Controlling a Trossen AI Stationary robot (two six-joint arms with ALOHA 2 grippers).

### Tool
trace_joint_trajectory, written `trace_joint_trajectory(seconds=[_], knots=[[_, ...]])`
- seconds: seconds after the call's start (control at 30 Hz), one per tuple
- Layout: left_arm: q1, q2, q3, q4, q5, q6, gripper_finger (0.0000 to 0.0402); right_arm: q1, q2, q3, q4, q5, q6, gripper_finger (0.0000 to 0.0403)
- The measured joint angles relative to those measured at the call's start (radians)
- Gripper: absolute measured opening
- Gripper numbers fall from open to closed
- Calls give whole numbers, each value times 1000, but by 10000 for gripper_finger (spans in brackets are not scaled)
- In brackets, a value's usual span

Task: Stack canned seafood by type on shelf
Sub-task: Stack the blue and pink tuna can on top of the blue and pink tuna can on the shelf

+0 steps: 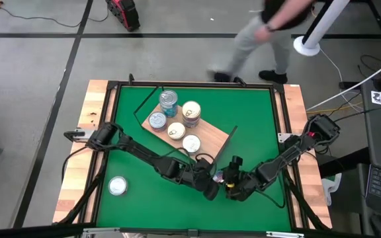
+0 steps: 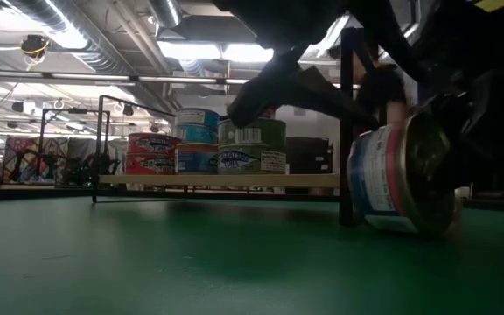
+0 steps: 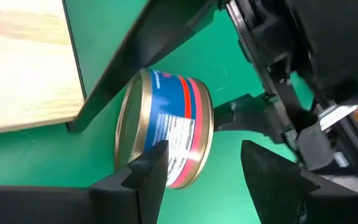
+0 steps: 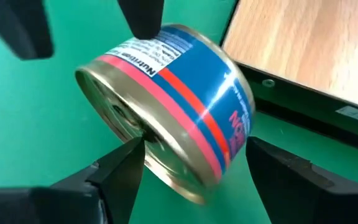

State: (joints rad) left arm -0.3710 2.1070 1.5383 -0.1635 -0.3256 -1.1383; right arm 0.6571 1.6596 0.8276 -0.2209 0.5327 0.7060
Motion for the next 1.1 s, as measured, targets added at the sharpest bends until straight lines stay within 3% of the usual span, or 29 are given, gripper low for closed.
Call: trace_joint_trajectory(seconds=[0.23,0.87,1.1], knots=[[0,5,0,-4,-3,92,196,-18,0,0,20,-27,-3,280],[-2,-25,0,-91,10,97,196,-16,0,0,41,-27,-3,280],[5,-25,0,-88,178,93,196,-16,0,0,41,-28,-4,280]])
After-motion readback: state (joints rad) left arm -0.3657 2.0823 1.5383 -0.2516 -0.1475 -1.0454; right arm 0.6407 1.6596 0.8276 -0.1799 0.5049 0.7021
